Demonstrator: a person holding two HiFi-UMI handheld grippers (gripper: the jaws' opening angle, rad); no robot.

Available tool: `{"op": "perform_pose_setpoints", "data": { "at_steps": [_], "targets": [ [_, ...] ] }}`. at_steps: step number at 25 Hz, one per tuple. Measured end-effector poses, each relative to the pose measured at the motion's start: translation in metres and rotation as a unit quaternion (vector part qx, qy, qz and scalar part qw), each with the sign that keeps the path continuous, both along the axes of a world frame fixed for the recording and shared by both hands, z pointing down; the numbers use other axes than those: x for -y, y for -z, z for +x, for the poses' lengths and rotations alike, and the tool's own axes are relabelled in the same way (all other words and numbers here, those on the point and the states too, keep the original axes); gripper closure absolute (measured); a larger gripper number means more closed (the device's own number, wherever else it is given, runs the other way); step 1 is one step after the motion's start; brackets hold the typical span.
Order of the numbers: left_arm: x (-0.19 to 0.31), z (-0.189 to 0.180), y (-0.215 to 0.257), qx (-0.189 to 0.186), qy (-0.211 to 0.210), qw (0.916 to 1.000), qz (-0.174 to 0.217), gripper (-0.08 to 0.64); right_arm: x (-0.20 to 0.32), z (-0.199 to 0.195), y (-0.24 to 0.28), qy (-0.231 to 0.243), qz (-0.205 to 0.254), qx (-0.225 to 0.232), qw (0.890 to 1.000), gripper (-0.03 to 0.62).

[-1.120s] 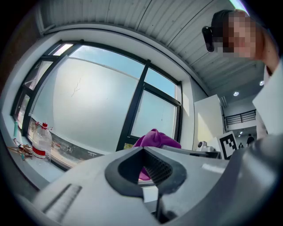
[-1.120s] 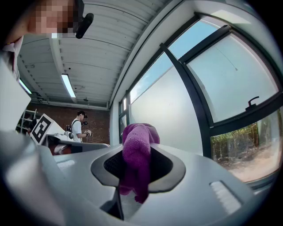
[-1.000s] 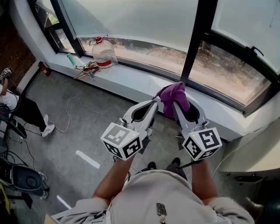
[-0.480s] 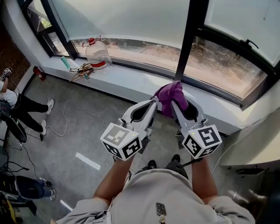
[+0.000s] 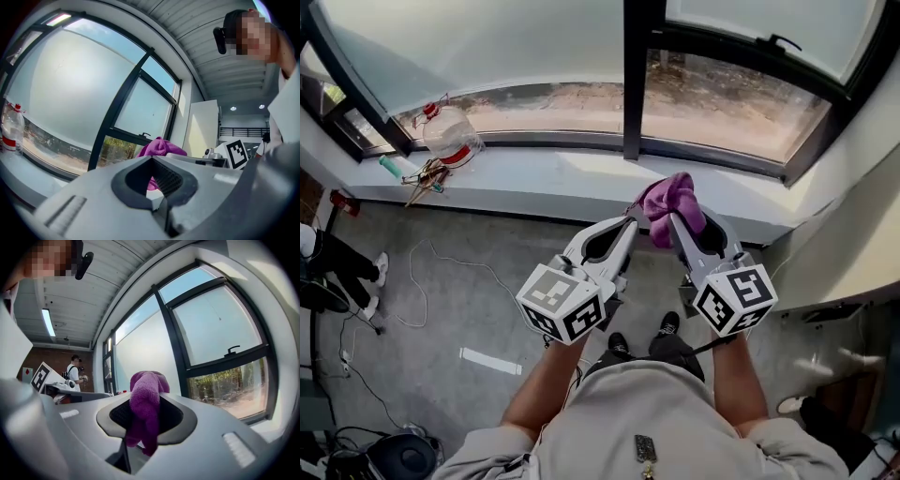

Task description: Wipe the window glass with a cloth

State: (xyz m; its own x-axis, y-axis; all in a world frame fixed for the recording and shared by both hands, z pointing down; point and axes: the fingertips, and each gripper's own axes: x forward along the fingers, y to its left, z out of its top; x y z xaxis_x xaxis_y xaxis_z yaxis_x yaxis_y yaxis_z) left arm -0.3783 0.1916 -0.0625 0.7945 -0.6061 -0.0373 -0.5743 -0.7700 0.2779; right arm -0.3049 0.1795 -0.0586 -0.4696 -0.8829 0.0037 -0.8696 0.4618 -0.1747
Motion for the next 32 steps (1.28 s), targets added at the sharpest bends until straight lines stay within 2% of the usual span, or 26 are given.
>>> {"op": "perform_pose_setpoints", "data": {
  "at_steps": [5,12,22,28,32],
  "targets": [
    [0.005,0.051,-0.007,0.006,-0.053,0.9985,-0.010,0.554,-0.001,0.056,-0.007,-0.054,-0.010,0.008,0.998,0.451],
    [0.018,0.134,-0.019,0.028,-0.101,0.9943,-0.020,0.554,0.006,0.141,-0.018,-0.102,-0.020,0.028,0.994,0.451],
    [0.056,0.259,-0.029,0.072,-0.130,0.9887,-0.024,0.554,0.041,0.284,-0.033,-0.147,-0.025,0.061,0.987,0.451],
    [0.076,0.303,-0.036,0.085,-0.142,0.9858,-0.024,0.554,0.049,0.351,-0.041,-0.186,-0.023,0.058,0.981,0.451],
    [0.101,0.322,-0.047,0.085,-0.154,0.9842,-0.024,0.554,0.062,0.382,-0.051,-0.211,-0.028,0.047,0.976,0.451]
  ]
}}
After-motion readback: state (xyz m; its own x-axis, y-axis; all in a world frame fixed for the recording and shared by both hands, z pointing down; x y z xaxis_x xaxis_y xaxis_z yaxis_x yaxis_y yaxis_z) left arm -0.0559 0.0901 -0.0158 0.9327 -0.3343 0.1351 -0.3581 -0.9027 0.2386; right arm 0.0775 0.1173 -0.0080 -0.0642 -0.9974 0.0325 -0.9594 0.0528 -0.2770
